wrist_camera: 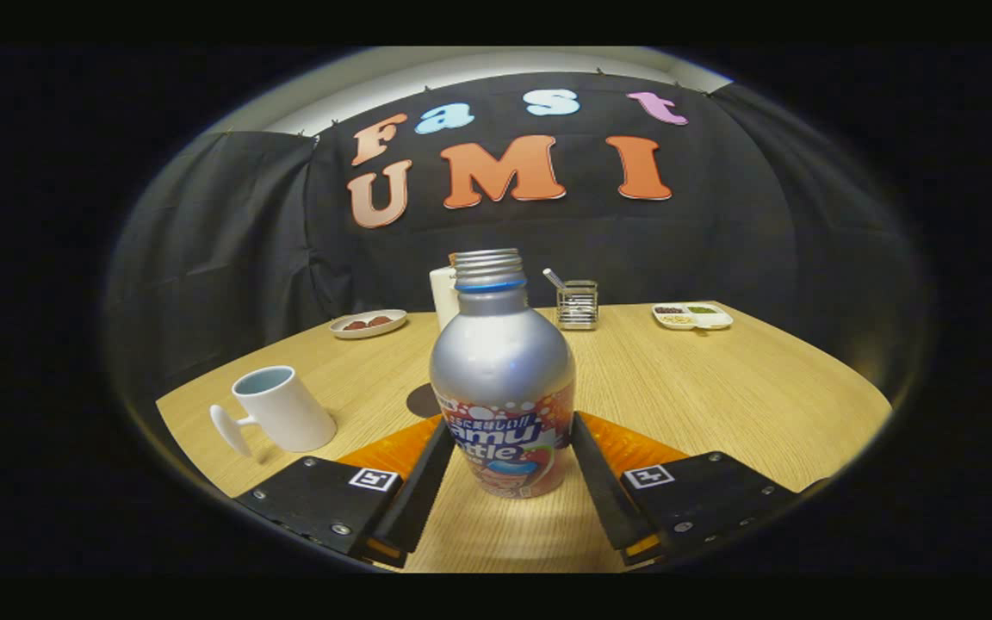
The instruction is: Take the bottle from table, then pour the juice into the cup, finally place the bottle on the coaster
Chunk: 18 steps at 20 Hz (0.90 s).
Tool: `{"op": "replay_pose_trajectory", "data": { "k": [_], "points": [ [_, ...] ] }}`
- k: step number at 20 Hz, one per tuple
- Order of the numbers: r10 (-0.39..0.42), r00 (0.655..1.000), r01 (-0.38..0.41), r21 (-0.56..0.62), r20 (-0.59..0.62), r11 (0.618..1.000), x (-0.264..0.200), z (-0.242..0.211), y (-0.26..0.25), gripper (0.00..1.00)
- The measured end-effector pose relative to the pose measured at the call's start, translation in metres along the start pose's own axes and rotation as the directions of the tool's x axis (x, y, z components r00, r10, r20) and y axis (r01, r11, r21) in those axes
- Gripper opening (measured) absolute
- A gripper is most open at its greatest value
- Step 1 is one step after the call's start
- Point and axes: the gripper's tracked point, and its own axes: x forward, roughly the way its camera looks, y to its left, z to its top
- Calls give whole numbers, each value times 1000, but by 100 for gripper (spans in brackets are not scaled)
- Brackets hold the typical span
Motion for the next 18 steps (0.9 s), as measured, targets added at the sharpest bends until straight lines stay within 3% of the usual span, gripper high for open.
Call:
{"op": "replay_pose_trajectory", "data": {
  "k": [4, 10, 15, 18],
  "points": [
    [20, 999, -21, -21, -32, 1000, -2, 3, 9, 77],
    [3, 1000, -4, -210, -4, 978, -5, 22, 26, 77],
    [-8, 1000, 2, -373, -14, 928, -3, 24, 44, 77],
    [-32, 999, 29, -489, 2, 872, -6, 31, 50, 77]
  ]
}}
